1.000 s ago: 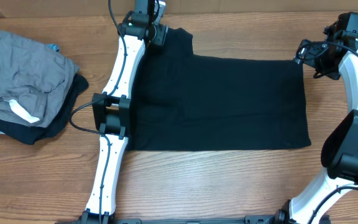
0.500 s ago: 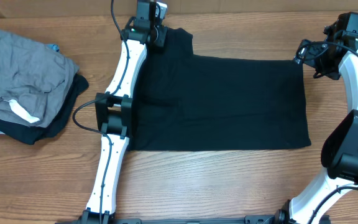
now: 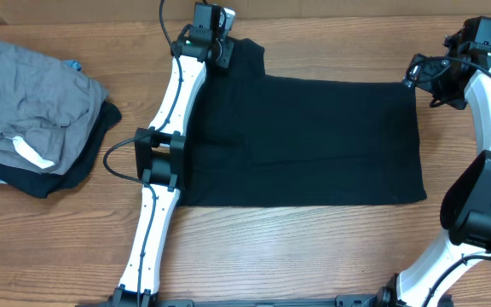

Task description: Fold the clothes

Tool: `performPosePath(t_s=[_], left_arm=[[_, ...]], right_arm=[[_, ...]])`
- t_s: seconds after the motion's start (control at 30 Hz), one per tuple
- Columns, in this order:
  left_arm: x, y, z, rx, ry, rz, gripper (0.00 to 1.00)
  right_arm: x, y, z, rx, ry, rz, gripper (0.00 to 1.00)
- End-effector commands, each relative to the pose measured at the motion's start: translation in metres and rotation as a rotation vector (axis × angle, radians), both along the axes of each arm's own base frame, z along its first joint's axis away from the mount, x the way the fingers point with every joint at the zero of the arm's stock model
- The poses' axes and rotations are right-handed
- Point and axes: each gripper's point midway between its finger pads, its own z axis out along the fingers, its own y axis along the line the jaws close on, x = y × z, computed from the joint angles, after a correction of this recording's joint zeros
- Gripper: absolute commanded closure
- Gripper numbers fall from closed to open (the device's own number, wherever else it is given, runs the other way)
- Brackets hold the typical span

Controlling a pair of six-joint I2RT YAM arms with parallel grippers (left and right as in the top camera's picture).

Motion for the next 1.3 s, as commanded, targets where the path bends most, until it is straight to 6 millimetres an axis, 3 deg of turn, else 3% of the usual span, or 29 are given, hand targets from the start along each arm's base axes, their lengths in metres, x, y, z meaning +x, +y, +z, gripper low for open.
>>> performPosePath(t_s=[0.0, 0.1, 0.23, 0.5, 0.83, 0.9, 1.0, 1.13, 1.27], left_arm=[[-0.023, 0.012, -0.057, 0.08, 0.132, -0.014, 0.81], [-0.026, 0.013, -0.06, 0.083, 0.15, -0.014, 0.96], [-0.031, 0.014, -0.052, 0.086, 0.167, -0.013, 0.96], [-0.022, 0.012, 0.023, 0.003, 0.087, 0.07, 0.94], [-0.014, 0.007, 0.077, -0.098, -0.006, 0.125, 0.92], [-0.014, 0.007, 0.082, -0.125, -0.007, 0.147, 0.92], [-0.016, 0.002, 0.082, -0.154, 0.004, 0.129, 0.92], [-0.015, 0.002, 0.083, -0.159, -0.002, 0.128, 0.92], [-0.016, 0.002, 0.082, -0.168, 0.007, 0.142, 0.91]], right_arm=[[0.001, 0.002, 0.001, 0.002, -0.006, 0.009, 0.0], [0.001, 0.002, 0.001, 0.001, -0.007, 0.008, 0.0], [0.001, 0.002, 0.001, 0.002, -0.006, 0.009, 0.0], [0.001, 0.002, 0.001, 0.001, -0.006, 0.008, 0.0], [0.002, 0.002, 0.001, -0.002, -0.01, 0.01, 0.0], [0.028, -0.01, 0.018, -0.063, -0.134, 0.002, 0.0], [0.052, -0.017, 0.037, -0.097, -0.255, 0.0, 0.0], [0.057, -0.013, 0.041, -0.075, -0.287, 0.012, 0.0], [0.046, -0.008, 0.026, -0.06, -0.216, 0.047, 0.0]])
